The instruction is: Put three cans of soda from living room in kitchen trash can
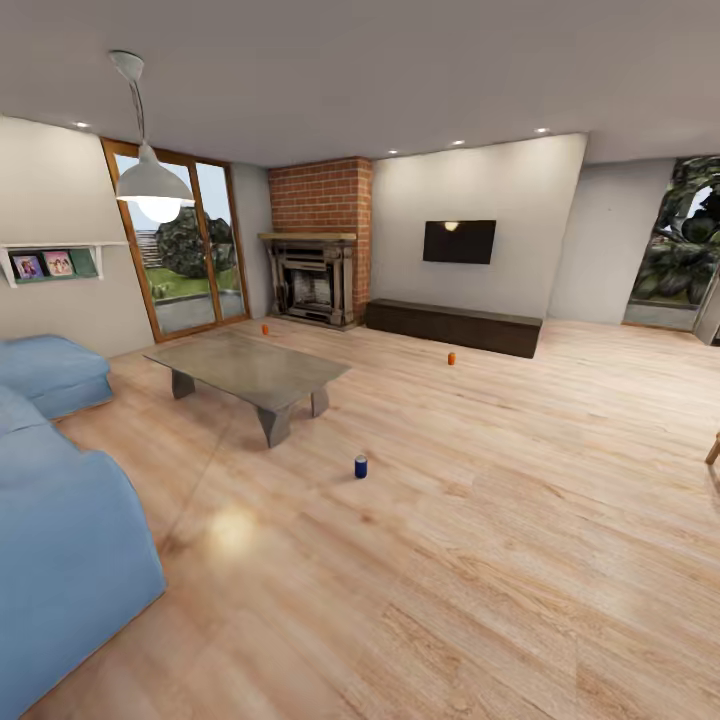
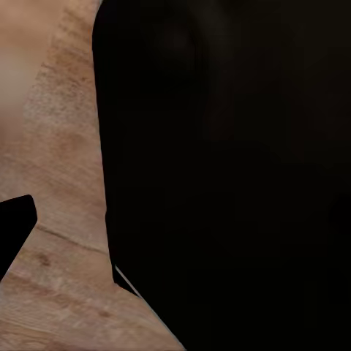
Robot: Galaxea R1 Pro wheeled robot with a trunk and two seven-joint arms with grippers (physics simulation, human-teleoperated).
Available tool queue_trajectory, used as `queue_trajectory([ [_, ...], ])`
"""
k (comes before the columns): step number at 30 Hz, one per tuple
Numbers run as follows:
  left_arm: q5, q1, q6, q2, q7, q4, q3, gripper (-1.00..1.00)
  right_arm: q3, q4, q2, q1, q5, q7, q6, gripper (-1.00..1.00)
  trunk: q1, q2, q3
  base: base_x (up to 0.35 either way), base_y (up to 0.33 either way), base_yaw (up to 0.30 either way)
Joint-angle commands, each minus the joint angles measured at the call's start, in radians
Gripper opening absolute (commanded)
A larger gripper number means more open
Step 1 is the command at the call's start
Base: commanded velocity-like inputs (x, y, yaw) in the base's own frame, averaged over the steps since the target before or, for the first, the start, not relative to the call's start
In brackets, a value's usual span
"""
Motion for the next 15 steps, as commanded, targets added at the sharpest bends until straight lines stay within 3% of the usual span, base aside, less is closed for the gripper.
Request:
queue_trajectory([
  [1, 0.002, 0.006, 0.005, 0.001, -0.005, -0.005, 0.004, 1.00, 0.005, -0.005, 0.006, 0.006, 0.002, -0.001, 0.005, 1.00, 0.000, 0.000, 0.000, 0.000, 0.000, 0.000],
  [6, 0.005, 0.026, 0.033, 0.001, -0.007, 0.008, 0.006, 1.00, 0.013, 0.024, 0.009, 0.034, 0.002, -0.006, 0.033, 1.00, 0.000, 0.000, 0.000, 0.000, 0.000, 0.000],
  [15, 0.005, 0.026, 0.042, 0.001, -0.007, 0.008, 0.006, 1.00, 0.013, 0.029, 0.009, 0.035, 0.002, -0.006, 0.053, 1.00, 0.000, 0.000, 0.000, 0.000, 0.000, 0.000],
])
